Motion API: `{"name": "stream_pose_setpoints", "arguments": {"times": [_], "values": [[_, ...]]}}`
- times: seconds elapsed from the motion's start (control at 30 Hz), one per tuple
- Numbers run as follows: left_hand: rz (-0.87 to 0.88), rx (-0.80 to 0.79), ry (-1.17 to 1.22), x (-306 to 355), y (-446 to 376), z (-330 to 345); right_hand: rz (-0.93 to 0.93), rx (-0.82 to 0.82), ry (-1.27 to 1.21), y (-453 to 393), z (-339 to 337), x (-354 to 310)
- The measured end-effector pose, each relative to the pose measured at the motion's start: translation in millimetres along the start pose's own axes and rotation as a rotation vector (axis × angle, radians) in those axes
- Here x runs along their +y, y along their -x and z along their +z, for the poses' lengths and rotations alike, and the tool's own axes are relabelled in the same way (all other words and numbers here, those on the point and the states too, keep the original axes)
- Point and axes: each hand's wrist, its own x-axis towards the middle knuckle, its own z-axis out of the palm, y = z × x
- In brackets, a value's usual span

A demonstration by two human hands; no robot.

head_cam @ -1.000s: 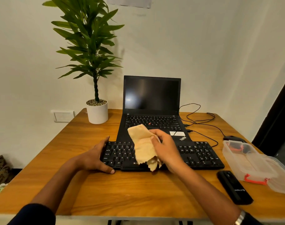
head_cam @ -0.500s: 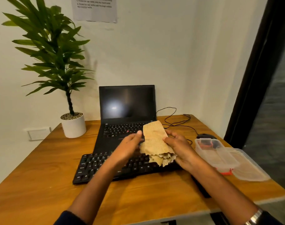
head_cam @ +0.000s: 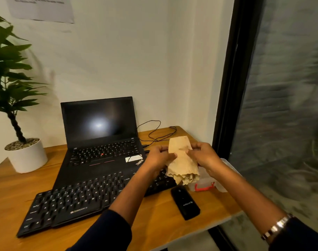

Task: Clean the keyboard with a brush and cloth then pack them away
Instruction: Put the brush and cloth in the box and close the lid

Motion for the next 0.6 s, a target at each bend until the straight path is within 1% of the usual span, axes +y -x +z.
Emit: {"name": "stream_pose_setpoints", "arguments": {"times": [0.17, 0.27, 0.33, 0.43, 0.5, 0.6], "values": [[-0.004, 0.076, -0.170, -1.9, -35.9, 39.7, 0.023, 0.133, 0.325, -27.4, -29.0, 8.6], [-0.002, 0.100, -0.336, -7.1, -46.2, 57.3, 0.053, 0.160, 0.444, -38.3, -34.5, 18.3], [0.010, 0.099, -0.454, -11.6, -50.5, 67.0, 0.052, 0.159, 0.510, -42.4, -34.3, 26.5], [0.072, 0.078, -0.659, -15.4, -53.3, 76.6, -0.002, 0.144, 0.611, -45.3, -29.4, 35.2], [0.118, 0.064, -0.806, -17.9, -55.1, 80.1, -0.038, 0.125, 0.734, -48.4, -26.0, 38.1], [0.146, 0.076, -0.969, -21.1, -57.1, 82.5, -0.044, 0.089, 0.897, -50.7, -23.7, 39.1]]}}
